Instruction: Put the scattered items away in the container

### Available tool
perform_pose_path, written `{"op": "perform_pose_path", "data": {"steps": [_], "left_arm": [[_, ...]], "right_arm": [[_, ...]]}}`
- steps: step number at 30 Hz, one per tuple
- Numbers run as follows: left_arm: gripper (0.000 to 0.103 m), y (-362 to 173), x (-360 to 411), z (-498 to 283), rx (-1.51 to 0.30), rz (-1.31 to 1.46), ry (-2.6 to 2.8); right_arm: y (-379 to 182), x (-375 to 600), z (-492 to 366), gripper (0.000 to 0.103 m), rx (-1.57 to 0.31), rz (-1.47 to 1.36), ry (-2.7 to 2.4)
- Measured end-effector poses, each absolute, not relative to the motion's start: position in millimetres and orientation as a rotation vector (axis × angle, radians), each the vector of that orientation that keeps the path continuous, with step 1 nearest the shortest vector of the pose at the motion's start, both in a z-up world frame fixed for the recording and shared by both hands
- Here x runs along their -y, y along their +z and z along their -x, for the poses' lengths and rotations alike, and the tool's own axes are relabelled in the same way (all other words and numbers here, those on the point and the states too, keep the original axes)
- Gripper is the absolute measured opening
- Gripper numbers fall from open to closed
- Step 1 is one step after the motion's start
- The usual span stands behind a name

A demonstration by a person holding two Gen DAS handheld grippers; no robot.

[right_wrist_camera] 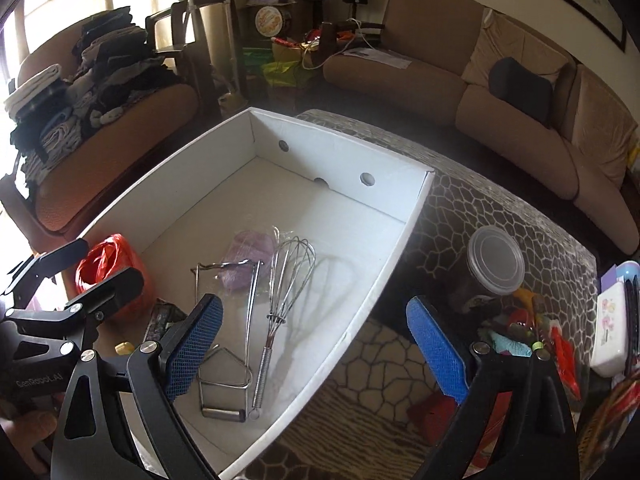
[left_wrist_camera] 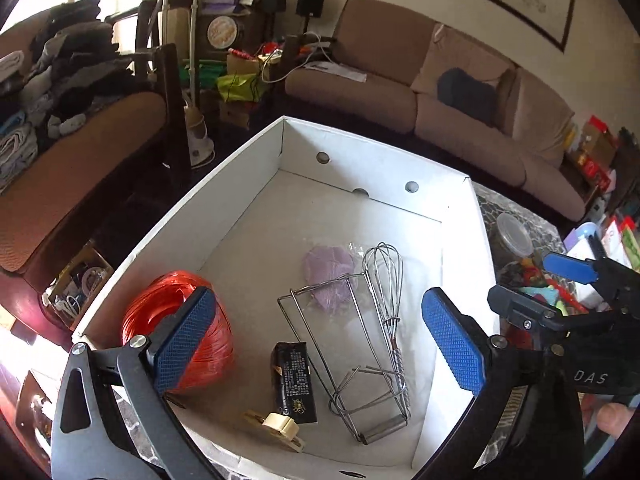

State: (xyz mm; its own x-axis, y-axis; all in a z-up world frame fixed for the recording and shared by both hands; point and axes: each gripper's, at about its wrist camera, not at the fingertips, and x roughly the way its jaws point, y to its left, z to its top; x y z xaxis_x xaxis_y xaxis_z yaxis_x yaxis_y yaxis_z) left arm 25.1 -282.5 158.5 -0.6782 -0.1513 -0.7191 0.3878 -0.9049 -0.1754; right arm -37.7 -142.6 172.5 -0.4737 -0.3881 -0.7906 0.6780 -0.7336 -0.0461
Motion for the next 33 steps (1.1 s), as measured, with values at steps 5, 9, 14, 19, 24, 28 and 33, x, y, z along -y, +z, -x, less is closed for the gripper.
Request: {"op": "perform_pose_path", "data": {"steps": [5, 9, 14, 19, 24, 28, 33], "left_arm": [[0.103, 155.4, 274.6, -23.3, -0.370, -1.085, -2.575], [0.103, 151.0, 268.1, -18.9, -0.324, -1.112, -2.575], [0.103, 150.6, 244.2, -12.8, -0.259, -1.130, -2.624], [0.103, 152.1, 207.9, -6.1, -0.222, -1.157, -2.709], [0.103, 157.1, 165.7, -6.1, -0.147, -1.156, -2.785], [0.103, 157.2, 119.3, -11.0, -0.039, -1.174, -2.851], [0.103, 145.9, 66.4, -17.9, -0.026, -1.248, -2.905]], "right_arm": [[168.2, 129.4, 32.0, 0.096, -0.452, -1.038, -2.250], [164.4, 122.8, 26.2, 0.096, -0.405, -1.020, -2.259], [165.2, 107.1, 17.9, 0.096, -0.418, -0.984, -2.307], [169.7, 70.7, 10.7, 0.096, -0.375, -0.954, -2.379], [164.5, 15.0, 15.3, 0.096, -0.239, -1.001, -2.454], [153.3, -36.6, 16.7, 0.096, -0.190, -1.055, -2.542], [130.8, -105.1, 17.6, 0.096, -0.138, -1.170, -2.626]]}}
